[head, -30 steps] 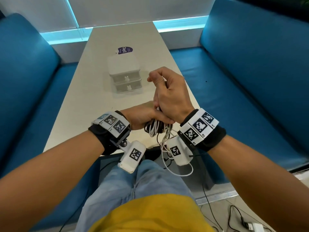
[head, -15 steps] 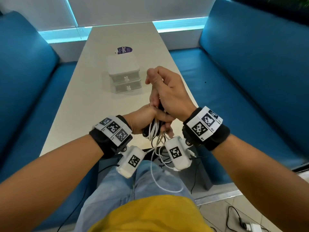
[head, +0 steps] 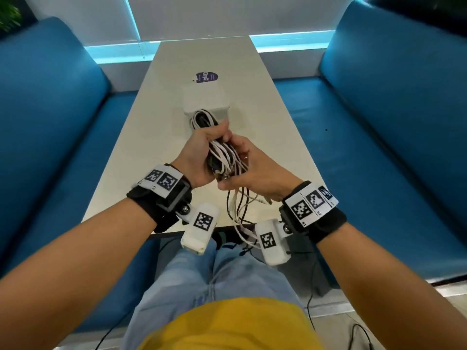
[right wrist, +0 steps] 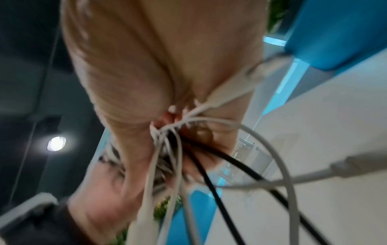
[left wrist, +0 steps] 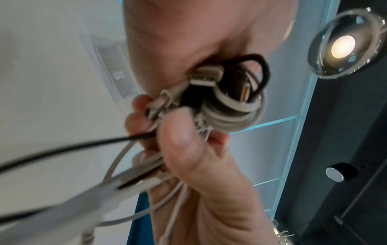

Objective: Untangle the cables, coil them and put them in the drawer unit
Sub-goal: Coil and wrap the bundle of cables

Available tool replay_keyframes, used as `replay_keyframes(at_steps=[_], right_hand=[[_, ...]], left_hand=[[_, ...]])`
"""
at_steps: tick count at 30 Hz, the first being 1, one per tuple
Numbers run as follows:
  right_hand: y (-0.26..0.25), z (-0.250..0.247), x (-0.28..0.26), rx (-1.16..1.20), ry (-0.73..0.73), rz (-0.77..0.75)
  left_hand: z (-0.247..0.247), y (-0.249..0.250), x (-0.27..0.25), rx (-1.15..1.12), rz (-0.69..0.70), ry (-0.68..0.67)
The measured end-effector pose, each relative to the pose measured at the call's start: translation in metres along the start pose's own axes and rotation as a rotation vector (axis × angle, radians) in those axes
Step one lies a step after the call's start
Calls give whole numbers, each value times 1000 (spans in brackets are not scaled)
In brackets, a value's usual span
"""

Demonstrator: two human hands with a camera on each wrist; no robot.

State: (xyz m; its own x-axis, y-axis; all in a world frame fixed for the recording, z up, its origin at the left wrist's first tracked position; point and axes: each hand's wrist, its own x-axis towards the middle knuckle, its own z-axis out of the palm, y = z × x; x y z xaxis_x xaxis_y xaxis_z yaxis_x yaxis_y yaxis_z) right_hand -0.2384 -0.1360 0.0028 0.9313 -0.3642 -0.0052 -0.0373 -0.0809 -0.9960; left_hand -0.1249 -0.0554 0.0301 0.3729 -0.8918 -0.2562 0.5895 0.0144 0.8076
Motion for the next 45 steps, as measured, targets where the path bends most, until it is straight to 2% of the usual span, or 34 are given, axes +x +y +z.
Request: replay_keyframes(at_steps=[2, 6, 11, 15, 19, 24, 27, 29, 31, 33, 35, 37, 41, 45], right_hand=[[5, 5, 6, -87, 38, -7], [14, 10, 10, -289, 44, 112], [15, 23, 4, -394, 35, 120], [14, 22, 7, -367, -8, 141], [10, 28, 7, -475, 33, 119], [-10, 22, 12, -1007, -54, 47], [-28, 17, 16, -1166, -89, -62], [-40, 14, 18, -1195, -107, -167], [-49, 12, 19, -1146, -118, -270], [-51, 11, 20, -1080, -143, -369], [-47, 10, 22, -1016, -149, -406], [-42, 8, 25, -934, -129, -402], [-38, 7, 26, -795, -108, -434], [-39, 5, 31, -747, -61, -449]], left_hand=[[-2, 2, -1, 36, 15, 41], [-10, 8, 1, 22, 92, 165], [-19, 15, -2, -9, 97, 162], [-20, 18, -2, -28, 77, 163], [-22, 26, 3, -15, 112, 295], [-24, 32, 4, 288, 203, 607], [-21, 36, 0, 549, 218, 667], [-20, 36, -3, 759, 212, 644], [-23, 34, -7, 923, 159, 553], [-28, 33, -10, 1028, 54, 443], [-33, 33, -13, 1095, -60, 384], [-34, 31, -16, 1030, -155, 318], [-38, 24, -19, 732, -259, 190], [-45, 18, -17, 512, -355, -22]])
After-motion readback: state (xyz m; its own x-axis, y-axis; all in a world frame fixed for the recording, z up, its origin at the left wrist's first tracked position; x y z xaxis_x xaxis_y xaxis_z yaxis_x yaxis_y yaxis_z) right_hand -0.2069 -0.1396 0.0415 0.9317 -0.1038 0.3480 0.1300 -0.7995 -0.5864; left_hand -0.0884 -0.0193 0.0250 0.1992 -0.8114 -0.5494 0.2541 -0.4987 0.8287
